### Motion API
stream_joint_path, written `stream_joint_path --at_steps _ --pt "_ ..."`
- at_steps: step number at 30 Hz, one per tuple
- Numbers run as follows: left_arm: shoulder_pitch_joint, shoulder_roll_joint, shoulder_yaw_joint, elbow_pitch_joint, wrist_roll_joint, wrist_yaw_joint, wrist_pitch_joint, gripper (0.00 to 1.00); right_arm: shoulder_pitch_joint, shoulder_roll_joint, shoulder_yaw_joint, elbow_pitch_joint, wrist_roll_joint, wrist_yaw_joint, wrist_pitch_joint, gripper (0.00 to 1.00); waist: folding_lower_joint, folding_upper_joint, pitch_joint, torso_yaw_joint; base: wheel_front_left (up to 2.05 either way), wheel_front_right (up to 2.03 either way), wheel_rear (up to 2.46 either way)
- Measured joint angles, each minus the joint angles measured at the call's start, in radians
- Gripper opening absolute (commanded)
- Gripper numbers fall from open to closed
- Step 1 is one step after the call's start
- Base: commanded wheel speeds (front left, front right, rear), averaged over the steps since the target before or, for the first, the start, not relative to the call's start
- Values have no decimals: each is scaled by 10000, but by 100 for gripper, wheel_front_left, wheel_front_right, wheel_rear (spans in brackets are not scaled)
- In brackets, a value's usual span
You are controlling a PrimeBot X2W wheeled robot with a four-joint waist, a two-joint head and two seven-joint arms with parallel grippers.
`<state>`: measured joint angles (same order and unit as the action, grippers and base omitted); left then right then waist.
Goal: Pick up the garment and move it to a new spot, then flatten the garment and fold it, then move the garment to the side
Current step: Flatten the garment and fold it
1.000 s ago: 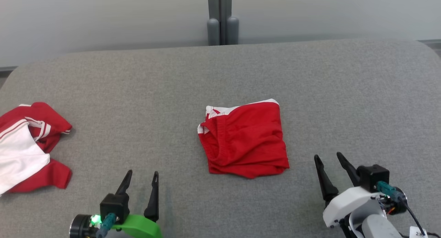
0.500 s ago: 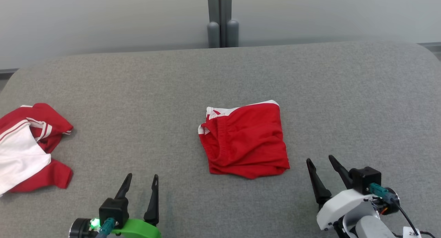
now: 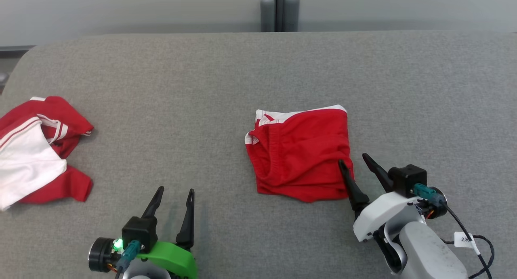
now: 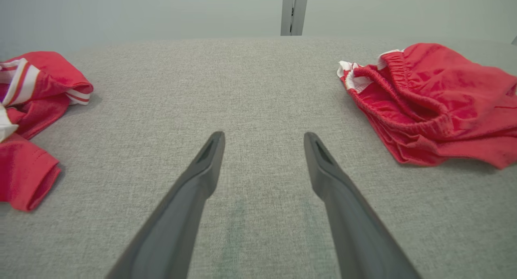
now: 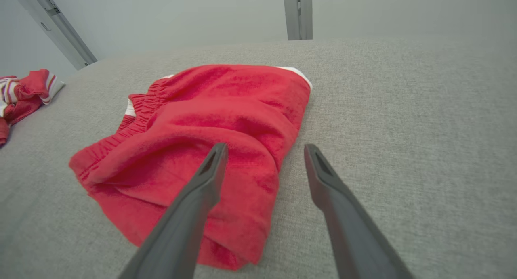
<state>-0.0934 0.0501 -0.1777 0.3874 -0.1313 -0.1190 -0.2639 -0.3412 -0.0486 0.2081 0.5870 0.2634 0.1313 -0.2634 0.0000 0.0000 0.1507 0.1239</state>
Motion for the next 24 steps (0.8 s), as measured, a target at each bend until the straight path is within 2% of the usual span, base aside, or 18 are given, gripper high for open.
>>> stream_joint_path --at_steps 2,5,7,9,10,14,24 --pt "-31 2 -4 38 0 -31 0 100 -97 -4 -19 130 2 0 2 49 0 0 104 123 0 0 0" --pt "-104 2 -10 77 0 -40 0 100 -135 2 -6 341 63 0 2 45 0 0 194 291 0 0 0" --pt "-111 2 -23 86 0 -42 0 100 -123 0 -23 445 96 0 2 36 0 0 223 369 0 0 0" --pt "-111 2 -56 84 -2 -44 0 100 -67 2 -31 566 117 0 2 10 0 0 238 416 0 0 0" --pt "-111 2 -81 79 -4 -46 0 100 -23 4 -44 617 190 0 2 0 0 0 234 421 0 0 0" --pt "-110 2 -155 61 -35 -54 0 100 49 2 -15 640 341 0 2 0 0 0 180 382 0 0 0" --pt "40 0 -184 58 -29 -56 0 100 1338 4 90 -660 811 0 0 0 0 0 -131 108 0 0 0"
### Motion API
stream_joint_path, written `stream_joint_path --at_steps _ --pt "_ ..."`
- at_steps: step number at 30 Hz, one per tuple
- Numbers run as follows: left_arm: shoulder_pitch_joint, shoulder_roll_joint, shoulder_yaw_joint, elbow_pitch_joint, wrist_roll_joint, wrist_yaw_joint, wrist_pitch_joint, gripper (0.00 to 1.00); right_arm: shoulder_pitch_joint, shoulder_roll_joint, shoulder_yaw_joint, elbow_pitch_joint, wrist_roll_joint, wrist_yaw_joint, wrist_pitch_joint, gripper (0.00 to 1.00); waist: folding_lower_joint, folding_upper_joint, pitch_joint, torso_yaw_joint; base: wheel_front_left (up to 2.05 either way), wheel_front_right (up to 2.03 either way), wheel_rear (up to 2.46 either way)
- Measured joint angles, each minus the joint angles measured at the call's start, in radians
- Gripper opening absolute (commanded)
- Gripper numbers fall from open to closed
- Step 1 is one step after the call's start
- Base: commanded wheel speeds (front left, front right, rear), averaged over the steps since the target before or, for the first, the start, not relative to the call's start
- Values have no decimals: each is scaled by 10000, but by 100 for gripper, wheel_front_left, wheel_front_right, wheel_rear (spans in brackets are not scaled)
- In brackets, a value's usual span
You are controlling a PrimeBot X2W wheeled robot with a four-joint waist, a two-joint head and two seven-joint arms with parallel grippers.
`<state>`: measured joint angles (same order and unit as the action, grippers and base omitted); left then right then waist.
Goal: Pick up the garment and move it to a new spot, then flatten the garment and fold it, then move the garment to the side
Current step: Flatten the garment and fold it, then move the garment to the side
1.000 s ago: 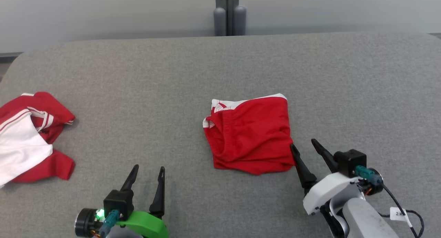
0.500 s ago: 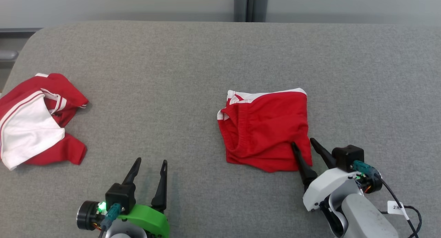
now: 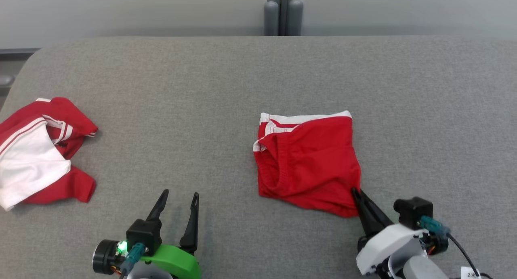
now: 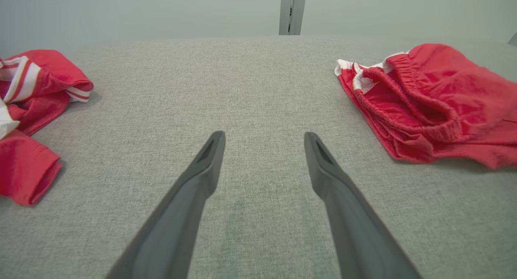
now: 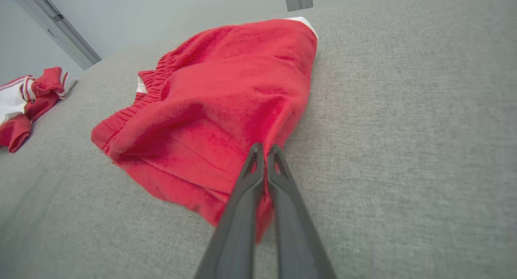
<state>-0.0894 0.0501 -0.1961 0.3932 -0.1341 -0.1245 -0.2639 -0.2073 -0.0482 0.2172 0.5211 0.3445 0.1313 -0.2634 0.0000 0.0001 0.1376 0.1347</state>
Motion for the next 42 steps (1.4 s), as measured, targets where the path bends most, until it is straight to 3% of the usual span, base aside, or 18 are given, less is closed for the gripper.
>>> stream_joint_path --at_steps 6,7,8,9,14,22,28,34,42 --pt "29 0 29 -13 27 2 0 100 819 -10 -201 -123 -58 0 0 0 0 0 -78 -263 0 0 0" --pt "29 0 27 -13 27 2 0 100 880 -6 -203 -88 -155 0 0 5 0 0 -78 -297 0 0 0" --pt "30 0 33 -10 31 2 0 100 973 8 -232 -40 -207 0 0 36 0 0 -79 -342 0 0 0" --pt "30 0 38 -6 38 2 0 100 1006 10 -265 15 -259 0 0 100 0 0 -81 -371 0 0 0" --pt "33 0 96 -6 75 2 0 100 1080 2 -888 -173 -516 0 2 100 0 0 -115 -504 0 0 0" --pt "43 0 416 -276 163 56 0 100 682 -4 -2349 -2096 -1509 0 2 100 0 0 -223 -732 0 0 0" --pt "-46 -2 589 -629 587 92 0 100 404 -10 -3087 -2575 -1998 0 0 100 0 0 -285 -814 0 0 0" --pt "-26 -2 612 -811 644 90 0 100 370 -8 -3022 -2268 -2113 0 0 100 0 0 -315 -841 0 0 0" --pt "-116 -2 466 -849 518 58 0 100 -297 -6 -2029 -1358 -2410 0 -2 100 0 0 97 -725 0 0 0"
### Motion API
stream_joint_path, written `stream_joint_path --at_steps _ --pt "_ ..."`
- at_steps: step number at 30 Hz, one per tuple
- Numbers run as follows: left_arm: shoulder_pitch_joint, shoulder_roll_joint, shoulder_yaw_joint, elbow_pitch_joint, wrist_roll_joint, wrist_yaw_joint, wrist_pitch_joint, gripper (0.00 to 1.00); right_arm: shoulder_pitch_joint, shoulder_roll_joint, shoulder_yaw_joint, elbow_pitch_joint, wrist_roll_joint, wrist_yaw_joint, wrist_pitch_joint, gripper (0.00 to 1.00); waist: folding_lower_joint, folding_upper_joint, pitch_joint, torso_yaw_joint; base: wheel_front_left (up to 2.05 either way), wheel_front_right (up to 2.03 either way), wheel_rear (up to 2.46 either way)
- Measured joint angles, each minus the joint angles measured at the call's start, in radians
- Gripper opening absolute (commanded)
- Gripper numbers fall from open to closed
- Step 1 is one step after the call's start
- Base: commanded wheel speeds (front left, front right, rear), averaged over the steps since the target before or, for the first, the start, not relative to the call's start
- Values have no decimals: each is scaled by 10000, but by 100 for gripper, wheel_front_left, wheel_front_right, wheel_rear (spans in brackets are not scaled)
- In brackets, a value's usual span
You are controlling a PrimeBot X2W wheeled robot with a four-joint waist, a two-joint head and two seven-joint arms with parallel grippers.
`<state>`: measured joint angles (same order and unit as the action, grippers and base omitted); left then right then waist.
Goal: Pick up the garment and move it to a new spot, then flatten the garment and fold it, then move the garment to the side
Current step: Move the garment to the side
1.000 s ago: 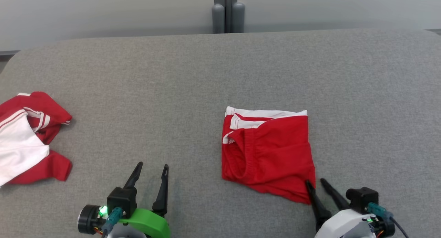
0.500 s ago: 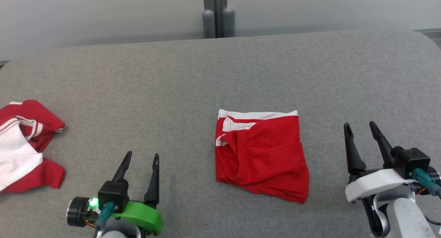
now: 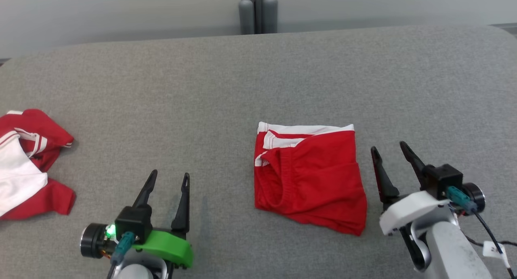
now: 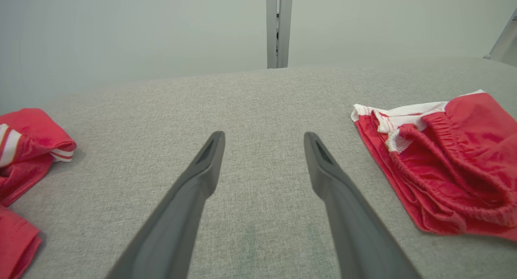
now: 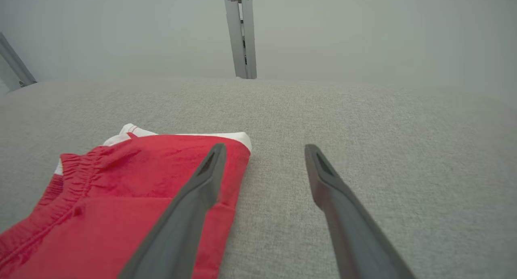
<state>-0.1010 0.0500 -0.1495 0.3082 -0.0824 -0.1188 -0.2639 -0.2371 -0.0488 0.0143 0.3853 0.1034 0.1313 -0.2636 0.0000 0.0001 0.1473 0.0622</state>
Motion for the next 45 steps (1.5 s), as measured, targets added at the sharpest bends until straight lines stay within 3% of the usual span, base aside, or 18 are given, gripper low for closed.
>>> stream_joint_path --at_steps 11,12,13,14,19,25,36,45 --pt "-748 0 -477 -46 -403 -56 0 100 -1726 0 470 3133 -541 0 -13 97 0 0 955 737 0 0 0" --pt "-762 0 -489 -40 -405 -58 0 100 -1827 -2 458 3267 -537 0 -23 43 0 0 1014 795 0 0 0" --pt "-762 0 -497 -33 -414 -58 0 100 -1943 -6 433 3354 -497 0 -27 25 0 0 1088 860 0 0 0" --pt "-763 2 -493 -31 -414 -59 0 100 -2038 -6 424 3409 -474 0 -33 0 0 0 1157 908 0 0 0" --pt "-768 4 -487 -77 -295 -84 0 100 -2146 63 343 3219 -190 19 -67 0 0 0 1338 805 0 0 0" --pt "-742 61 -731 -270 -207 -92 0 100 -1922 17 311 2761 224 15 -12 0 1 0 1421 122 0 0 0" --pt "-732 307 -2094 -307 -460 -92 0 100 -1040 -12 550 2102 606 4 -8 0 1 0 1163 -2343 0 0 0" --pt "-648 539 -2591 -330 -683 -102 0 100 -606 -12 736 1618 955 4 -8 0 0 0 929 -4260 0 0 0"
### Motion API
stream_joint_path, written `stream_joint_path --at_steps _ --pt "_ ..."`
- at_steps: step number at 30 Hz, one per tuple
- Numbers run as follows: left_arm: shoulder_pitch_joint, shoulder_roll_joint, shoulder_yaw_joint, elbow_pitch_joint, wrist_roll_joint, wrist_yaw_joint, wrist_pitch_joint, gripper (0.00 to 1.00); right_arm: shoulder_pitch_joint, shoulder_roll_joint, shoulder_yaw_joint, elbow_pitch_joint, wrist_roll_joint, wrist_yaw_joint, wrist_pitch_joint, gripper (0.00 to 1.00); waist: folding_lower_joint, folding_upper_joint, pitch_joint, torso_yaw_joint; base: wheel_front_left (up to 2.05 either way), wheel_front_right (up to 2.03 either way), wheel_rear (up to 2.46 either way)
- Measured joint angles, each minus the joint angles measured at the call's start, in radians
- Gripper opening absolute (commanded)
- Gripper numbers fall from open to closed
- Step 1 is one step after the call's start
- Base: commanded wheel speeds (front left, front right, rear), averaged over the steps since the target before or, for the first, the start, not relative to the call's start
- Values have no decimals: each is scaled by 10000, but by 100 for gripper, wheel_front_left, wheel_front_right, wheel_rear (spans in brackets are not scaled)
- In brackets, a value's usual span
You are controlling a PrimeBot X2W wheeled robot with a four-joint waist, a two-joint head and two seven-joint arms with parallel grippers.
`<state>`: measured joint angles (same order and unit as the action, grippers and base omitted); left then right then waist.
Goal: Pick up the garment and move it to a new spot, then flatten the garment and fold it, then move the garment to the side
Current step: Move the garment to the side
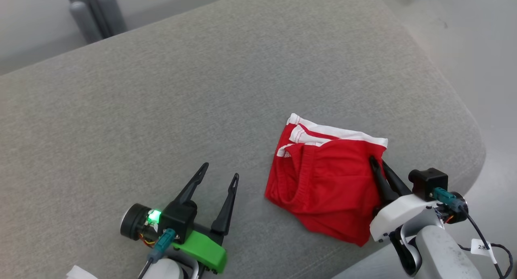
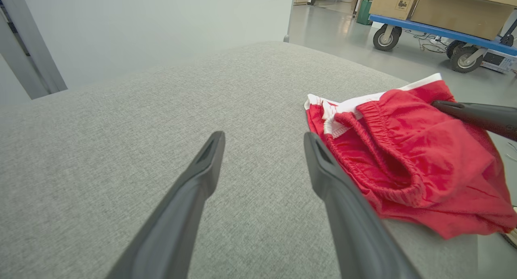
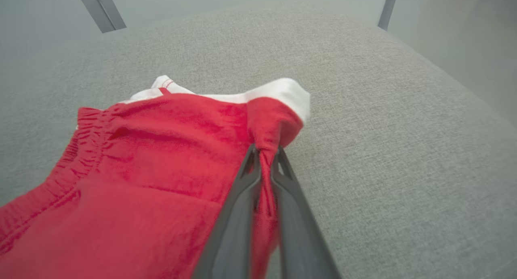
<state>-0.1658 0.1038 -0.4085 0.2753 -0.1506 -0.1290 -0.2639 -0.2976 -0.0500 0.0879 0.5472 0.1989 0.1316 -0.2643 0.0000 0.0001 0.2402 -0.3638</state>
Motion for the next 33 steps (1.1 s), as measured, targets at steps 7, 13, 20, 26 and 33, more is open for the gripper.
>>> stream_joint_path --at_steps 7,13,20,26,33 --pt "-157 366 -115 -125 -52 2 0 100 -599 -2 150 -272 -274 -2 0 0 0 0 278 -642 0 0 0" --pt "-834 909 -69 -466 -148 0 0 100 -2711 0 -205 336 -1977 0 2 0 0 0 911 -610 0 0 0" --pt "-1446 1281 -102 -788 -207 0 0 100 -5186 -1103 -1277 1891 -3862 0 418 0 0 0 1954 -88 0 0 0" --pt "-1903 1298 -121 -1014 -247 0 0 100 -6374 -2086 -2635 2401 -5064 0 886 0 0 0 2756 739 0 0 0" --pt "-2245 1210 69 -1078 -357 -31 -15 100 -7165 -2247 -4293 2169 -6169 0 790 100 0 0 3459 1504 0 0 0"
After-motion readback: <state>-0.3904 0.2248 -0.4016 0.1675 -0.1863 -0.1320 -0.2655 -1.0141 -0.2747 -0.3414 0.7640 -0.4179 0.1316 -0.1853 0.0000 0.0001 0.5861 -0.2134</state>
